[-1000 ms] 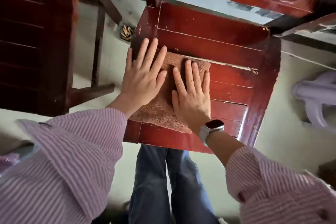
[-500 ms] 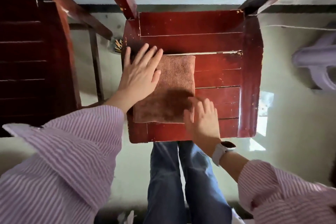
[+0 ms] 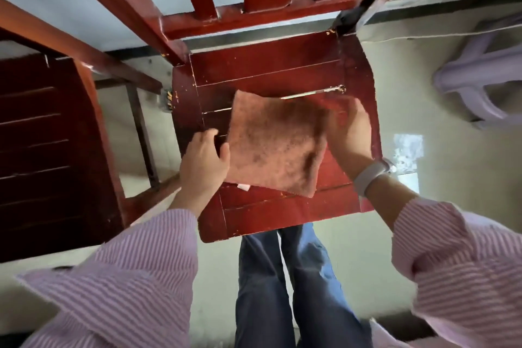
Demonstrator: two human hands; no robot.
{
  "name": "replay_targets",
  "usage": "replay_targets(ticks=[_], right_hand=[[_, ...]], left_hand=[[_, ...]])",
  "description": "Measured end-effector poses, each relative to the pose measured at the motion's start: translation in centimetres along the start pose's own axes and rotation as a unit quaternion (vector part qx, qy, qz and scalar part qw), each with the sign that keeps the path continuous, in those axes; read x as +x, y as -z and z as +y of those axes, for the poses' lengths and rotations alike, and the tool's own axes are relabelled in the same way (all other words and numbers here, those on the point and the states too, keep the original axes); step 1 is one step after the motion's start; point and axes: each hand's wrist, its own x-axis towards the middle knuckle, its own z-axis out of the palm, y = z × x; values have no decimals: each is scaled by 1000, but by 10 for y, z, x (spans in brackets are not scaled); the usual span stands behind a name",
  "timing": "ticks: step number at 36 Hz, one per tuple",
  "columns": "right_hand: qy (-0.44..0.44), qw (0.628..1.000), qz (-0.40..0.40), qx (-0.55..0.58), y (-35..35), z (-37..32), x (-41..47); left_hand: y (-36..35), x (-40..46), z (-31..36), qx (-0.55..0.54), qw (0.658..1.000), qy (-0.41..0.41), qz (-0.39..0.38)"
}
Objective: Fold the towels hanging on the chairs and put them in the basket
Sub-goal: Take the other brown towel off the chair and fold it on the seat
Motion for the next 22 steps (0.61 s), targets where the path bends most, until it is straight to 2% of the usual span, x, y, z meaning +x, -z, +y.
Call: replay_targets(ticks=[2, 5, 8, 10, 14, 22], right_hand=[[83, 995, 35, -49, -1, -2, 4], [164, 981, 20, -104, -13, -2, -11], [244, 950, -17, -193, -33, 10, -30], [251, 938, -27, -239, -48, 23, -31], [229, 933, -16, -278, -69, 40, -20], [248, 929, -15, -272, -74, 53, -17]], left_hand=[[-3, -8, 3, 20, 998, -26, 50], [-7, -8, 15, 46, 986, -117, 109], [-14, -1, 30, 101, 967, -221, 81], [-21, 8, 35, 142, 954, -260, 53], [-36, 31, 29, 172, 951, -257, 23], [-47, 38, 21, 186, 950, -249, 33]])
